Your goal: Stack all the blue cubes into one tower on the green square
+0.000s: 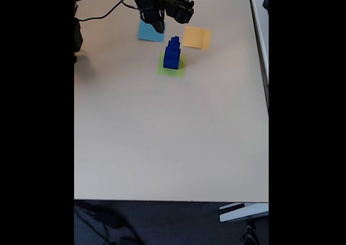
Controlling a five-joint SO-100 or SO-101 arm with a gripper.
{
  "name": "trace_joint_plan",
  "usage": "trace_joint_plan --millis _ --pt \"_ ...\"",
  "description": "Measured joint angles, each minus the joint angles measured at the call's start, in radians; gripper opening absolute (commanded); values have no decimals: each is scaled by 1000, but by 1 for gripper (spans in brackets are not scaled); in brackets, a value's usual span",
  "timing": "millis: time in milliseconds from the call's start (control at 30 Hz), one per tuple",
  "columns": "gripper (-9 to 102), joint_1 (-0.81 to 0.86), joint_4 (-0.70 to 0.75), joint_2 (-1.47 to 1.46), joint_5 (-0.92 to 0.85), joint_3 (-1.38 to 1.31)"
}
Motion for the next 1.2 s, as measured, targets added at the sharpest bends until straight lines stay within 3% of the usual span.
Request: trace_joint_plan --millis 1200 --pt "0 -55 -104 0 91 0"
